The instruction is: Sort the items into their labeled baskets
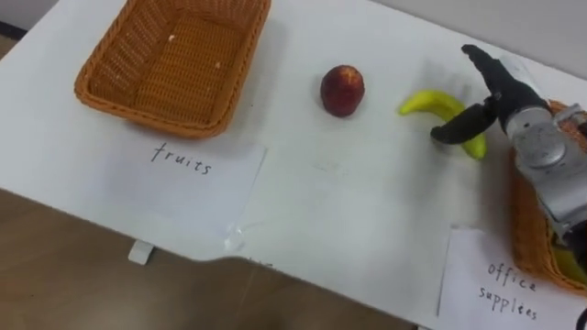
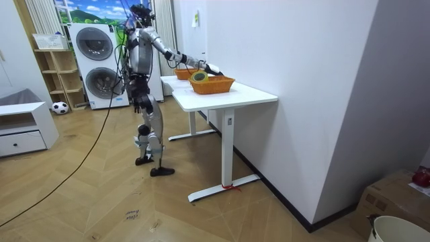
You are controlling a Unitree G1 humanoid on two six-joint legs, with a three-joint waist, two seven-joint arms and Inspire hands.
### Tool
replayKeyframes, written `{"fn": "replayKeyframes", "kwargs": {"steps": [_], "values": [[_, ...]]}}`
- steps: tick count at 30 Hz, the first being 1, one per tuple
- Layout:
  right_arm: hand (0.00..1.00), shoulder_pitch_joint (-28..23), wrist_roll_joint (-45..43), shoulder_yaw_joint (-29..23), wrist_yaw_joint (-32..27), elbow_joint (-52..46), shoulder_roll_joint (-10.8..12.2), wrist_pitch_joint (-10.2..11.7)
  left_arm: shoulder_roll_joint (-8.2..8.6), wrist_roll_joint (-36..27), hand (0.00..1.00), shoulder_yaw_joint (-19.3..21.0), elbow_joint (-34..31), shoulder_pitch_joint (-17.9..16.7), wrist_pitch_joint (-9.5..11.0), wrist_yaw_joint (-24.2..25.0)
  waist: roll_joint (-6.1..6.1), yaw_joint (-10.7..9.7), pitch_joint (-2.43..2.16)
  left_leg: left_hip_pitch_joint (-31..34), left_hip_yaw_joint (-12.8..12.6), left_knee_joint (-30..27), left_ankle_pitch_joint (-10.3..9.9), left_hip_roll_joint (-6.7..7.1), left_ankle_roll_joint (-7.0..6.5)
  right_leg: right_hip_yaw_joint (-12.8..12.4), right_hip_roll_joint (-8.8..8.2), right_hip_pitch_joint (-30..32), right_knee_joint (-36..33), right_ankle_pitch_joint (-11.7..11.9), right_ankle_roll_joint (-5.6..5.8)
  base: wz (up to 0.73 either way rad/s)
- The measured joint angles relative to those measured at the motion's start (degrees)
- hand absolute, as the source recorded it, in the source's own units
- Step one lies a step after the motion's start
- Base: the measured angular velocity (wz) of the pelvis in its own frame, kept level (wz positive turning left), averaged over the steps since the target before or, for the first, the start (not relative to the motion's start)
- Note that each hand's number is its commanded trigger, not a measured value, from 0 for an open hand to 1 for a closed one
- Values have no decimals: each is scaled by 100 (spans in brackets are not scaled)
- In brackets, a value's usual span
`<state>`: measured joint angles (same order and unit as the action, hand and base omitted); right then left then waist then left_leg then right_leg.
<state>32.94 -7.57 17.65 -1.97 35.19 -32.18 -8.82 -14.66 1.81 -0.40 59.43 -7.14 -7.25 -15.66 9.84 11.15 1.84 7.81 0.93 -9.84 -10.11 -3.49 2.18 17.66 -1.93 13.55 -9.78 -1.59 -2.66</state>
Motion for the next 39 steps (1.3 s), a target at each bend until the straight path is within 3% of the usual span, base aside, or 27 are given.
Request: {"fn": "replayKeyframes", "kwargs": {"steps": [9,17,21,33,39], "values": [[0,-4,-28,1,529,2,13,-3,23,-4,0,4,2,-2,2,-17,5,203,-20,113,70,-117,5,22,-7,-26,-5,-1,-19,6,-3,7],[0,2,-165,21,853,185,13,9,21,-5,0,-14,31,10,-26,-41,14,226,-30,73,66,-149,6,16,-7,16,-7,-40,-24,9,-4,1],[0,1,-170,23,1072,481,13,-1,10,-4,0,-32,25,24,-35,-46,53,200,-61,48,52,-92,5,14,-8,17,-7,-68,-22,9,-3,0],[0,112,-147,50,1655,787,7,4,-12,-239,0,-125,17,123,-191,-39,67,187,-64,51,69,-98,4,12,-6,48,-11,-79,-23,9,-4,0],[0,187,-159,50,1718,947,7,14,-31,-242,0,-270,23,134,-187,66,145,183,-33,51,73,-100,3,15,-7,54,-17,-79,-20,9,-4,0]]}}
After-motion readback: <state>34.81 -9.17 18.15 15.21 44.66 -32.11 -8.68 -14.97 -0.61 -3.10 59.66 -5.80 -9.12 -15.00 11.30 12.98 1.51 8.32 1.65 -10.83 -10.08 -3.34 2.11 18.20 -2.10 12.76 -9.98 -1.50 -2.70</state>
